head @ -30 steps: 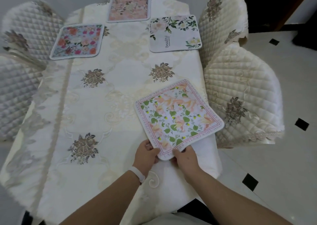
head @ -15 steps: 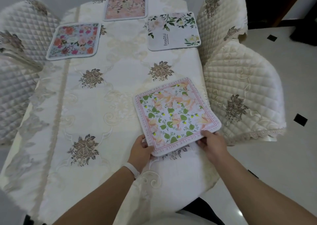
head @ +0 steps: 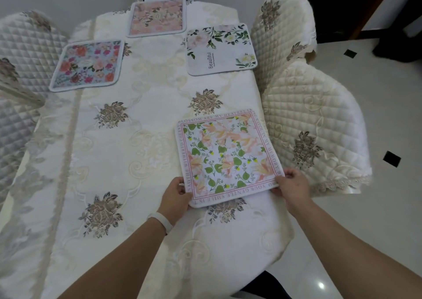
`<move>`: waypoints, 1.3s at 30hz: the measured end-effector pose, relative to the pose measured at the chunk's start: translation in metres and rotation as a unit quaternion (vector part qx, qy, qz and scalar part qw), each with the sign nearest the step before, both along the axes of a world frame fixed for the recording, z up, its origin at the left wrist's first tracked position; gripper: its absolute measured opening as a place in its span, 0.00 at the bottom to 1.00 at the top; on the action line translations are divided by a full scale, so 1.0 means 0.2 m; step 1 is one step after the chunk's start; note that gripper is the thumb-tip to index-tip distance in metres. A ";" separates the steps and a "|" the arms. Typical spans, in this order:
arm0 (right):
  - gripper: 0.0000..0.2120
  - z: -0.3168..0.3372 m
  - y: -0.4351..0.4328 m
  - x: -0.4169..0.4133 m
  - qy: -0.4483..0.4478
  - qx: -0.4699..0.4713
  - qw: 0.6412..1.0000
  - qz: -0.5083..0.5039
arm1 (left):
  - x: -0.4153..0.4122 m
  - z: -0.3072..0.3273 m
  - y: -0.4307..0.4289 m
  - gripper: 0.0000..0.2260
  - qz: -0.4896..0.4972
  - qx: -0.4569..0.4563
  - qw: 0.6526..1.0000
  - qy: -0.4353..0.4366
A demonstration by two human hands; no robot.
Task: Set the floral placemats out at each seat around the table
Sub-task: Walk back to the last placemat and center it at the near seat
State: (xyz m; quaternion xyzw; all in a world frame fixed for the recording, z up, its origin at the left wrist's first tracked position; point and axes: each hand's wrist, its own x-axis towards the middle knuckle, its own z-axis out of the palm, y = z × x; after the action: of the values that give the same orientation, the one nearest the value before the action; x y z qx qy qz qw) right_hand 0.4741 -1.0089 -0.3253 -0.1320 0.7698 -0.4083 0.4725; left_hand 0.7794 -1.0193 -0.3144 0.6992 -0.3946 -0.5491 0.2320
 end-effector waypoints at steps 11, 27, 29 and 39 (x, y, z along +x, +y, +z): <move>0.11 0.01 -0.03 -0.02 0.060 0.002 0.998 0.003 | -0.07 0.03 -0.20 0.10 -0.051 -0.038 0.994 -0.084; 0.27 0.04 0.02 -0.11 0.217 -0.012 0.925 0.311 | 0.03 -0.03 -0.17 0.40 -0.289 -0.136 0.890 -0.326; 0.35 0.04 0.02 -0.12 0.251 0.004 0.893 0.373 | 0.04 -0.05 -0.15 0.44 -0.331 -0.146 0.868 -0.341; 0.37 0.01 0.02 -0.15 0.302 0.003 0.862 0.408 | 0.02 -0.07 -0.13 0.43 -0.334 -0.185 0.860 -0.338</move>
State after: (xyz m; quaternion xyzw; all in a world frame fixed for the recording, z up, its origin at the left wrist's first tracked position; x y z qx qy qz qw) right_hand 0.4441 -1.0046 -0.3230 -0.5495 0.7534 -0.1165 0.3418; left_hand 0.7832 -1.0462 -0.3284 0.6122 -0.7531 -0.2405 0.0124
